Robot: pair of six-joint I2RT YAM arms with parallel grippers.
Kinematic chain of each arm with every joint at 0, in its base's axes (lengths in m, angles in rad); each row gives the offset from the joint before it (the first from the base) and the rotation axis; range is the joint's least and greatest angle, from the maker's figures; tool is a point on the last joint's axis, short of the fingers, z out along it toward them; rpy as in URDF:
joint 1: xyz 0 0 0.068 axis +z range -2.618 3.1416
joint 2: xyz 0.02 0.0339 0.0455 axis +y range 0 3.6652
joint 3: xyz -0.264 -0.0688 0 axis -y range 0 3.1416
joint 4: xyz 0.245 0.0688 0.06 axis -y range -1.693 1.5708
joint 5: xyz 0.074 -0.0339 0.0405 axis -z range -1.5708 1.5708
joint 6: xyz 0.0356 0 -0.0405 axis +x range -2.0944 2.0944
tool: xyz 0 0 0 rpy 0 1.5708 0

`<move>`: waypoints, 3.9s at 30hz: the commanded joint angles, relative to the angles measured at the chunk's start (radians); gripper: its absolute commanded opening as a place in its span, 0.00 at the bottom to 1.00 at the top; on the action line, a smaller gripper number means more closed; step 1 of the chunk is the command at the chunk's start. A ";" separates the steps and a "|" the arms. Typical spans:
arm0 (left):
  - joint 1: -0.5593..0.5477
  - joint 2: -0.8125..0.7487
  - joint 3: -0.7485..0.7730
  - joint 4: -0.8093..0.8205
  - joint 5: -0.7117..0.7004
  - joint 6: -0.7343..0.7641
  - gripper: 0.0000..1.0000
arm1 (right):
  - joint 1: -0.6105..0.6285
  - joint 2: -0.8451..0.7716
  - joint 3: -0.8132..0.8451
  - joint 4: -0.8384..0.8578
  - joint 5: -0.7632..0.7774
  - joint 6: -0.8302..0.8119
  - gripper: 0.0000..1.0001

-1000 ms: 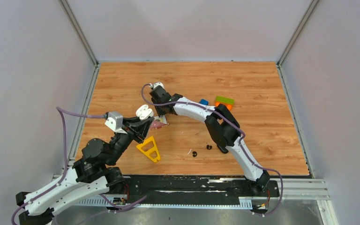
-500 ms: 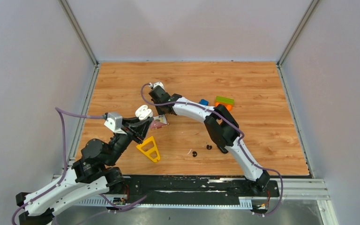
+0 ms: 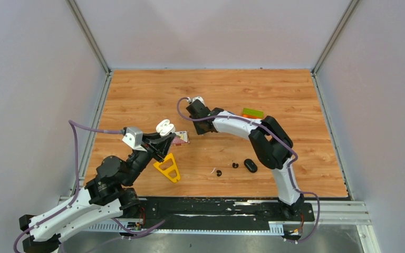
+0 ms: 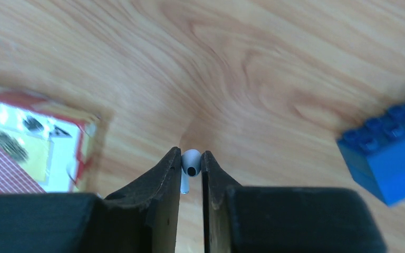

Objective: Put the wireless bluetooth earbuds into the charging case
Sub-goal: Pick up the earbud from the center of the board, then place the earbud at the center of the board, then pick up the earbud from the center of the board.

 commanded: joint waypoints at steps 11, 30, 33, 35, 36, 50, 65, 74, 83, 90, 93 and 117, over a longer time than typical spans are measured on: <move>-0.001 0.045 -0.014 0.094 0.027 -0.028 0.00 | -0.018 -0.402 -0.396 0.105 -0.093 0.085 0.04; -0.002 0.175 -0.007 0.173 0.050 -0.038 0.00 | -0.116 -0.571 -0.614 0.104 -0.165 0.076 0.10; -0.002 0.167 -0.011 0.171 0.046 -0.038 0.00 | -0.115 -0.552 -0.620 0.108 -0.172 0.092 0.12; -0.001 0.164 -0.013 0.171 0.045 -0.038 0.00 | -0.114 -0.527 -0.624 0.111 -0.178 0.109 0.13; -0.002 0.164 -0.014 0.171 0.046 -0.038 0.00 | -0.115 -0.515 -0.625 0.113 -0.181 0.121 0.13; -0.002 0.139 -0.015 0.151 0.040 -0.024 0.00 | -0.117 -0.501 -0.610 0.112 -0.283 0.174 0.37; -0.002 0.132 -0.014 0.145 0.065 -0.026 0.00 | -0.475 -0.538 -0.415 -0.218 -1.159 -1.220 0.58; -0.002 0.139 -0.012 0.142 0.067 -0.032 0.00 | -0.400 -0.431 -0.494 -0.319 -0.987 -1.881 0.53; -0.002 0.128 -0.015 0.123 0.049 -0.018 0.00 | -0.301 -0.322 -0.471 -0.289 -0.869 -1.953 0.43; -0.003 0.109 -0.023 0.111 0.043 -0.014 0.00 | -0.285 -0.246 -0.398 -0.336 -0.854 -1.942 0.39; -0.002 0.102 -0.029 0.113 0.039 -0.013 0.00 | -0.278 -0.242 -0.394 -0.339 -0.848 -1.938 0.39; -0.003 0.076 -0.039 0.101 0.034 -0.013 0.00 | -0.208 -0.130 -0.301 -0.468 -0.747 -1.918 0.33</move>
